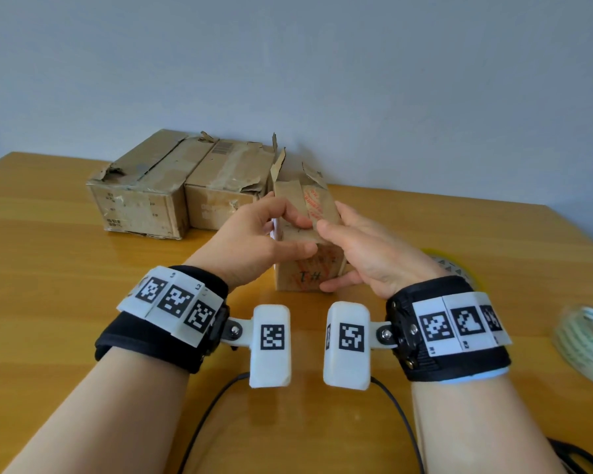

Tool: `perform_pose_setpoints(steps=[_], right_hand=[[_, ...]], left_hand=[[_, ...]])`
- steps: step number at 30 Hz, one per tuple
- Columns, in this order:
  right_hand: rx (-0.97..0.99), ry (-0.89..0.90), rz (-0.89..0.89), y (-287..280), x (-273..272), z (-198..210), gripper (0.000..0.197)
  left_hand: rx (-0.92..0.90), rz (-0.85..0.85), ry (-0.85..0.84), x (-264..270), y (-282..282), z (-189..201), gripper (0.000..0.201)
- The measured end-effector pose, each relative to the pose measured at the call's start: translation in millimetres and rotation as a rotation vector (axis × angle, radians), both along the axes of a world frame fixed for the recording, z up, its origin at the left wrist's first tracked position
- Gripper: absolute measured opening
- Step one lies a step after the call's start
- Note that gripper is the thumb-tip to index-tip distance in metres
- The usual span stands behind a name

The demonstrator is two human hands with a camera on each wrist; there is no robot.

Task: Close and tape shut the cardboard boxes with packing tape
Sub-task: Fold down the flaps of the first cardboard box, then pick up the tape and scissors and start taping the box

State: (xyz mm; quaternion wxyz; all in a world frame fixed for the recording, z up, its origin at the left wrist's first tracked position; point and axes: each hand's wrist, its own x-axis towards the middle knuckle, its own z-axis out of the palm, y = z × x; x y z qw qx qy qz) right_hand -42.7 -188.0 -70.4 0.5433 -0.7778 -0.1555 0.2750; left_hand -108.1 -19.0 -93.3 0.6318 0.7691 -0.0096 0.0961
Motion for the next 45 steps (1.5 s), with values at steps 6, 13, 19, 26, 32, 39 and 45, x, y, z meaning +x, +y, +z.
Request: perform_pose_setpoints(steps=[6,13,19,26,32,39,45], right_hand=[[-0.015,-0.012,-0.004,1,-1,1,0.041],[-0.036,0.036,-0.017,-8,-4,10,0.048],[-0.255,-0.192,-0.258,-42,0,29,0.027],[-0.741,-0.317,-0.274,-90,-1,40,0.025],[-0.972,-0.194,-0.091,-96,-7,38,0.034],[-0.915,-0.191,-0.015,-102,-2,33,0.026],[-1.021,-0.215,0.056,-103,6,25,0.026]], left_hand=[[-0.091,0.065,0.038,0,-7,2,0.017],[-0.048,0.004,0.068,-6,-3,8,0.034],[-0.009,-0.004,0.122,-8,-2,11,0.074],[0.089,0.059,0.104,-3,-24,8,0.067],[0.141,0.021,0.128,-2,-22,8,0.068],[0.152,0.035,0.111,0,-24,4,0.064],[0.156,0.011,0.144,-2,-19,6,0.082]])
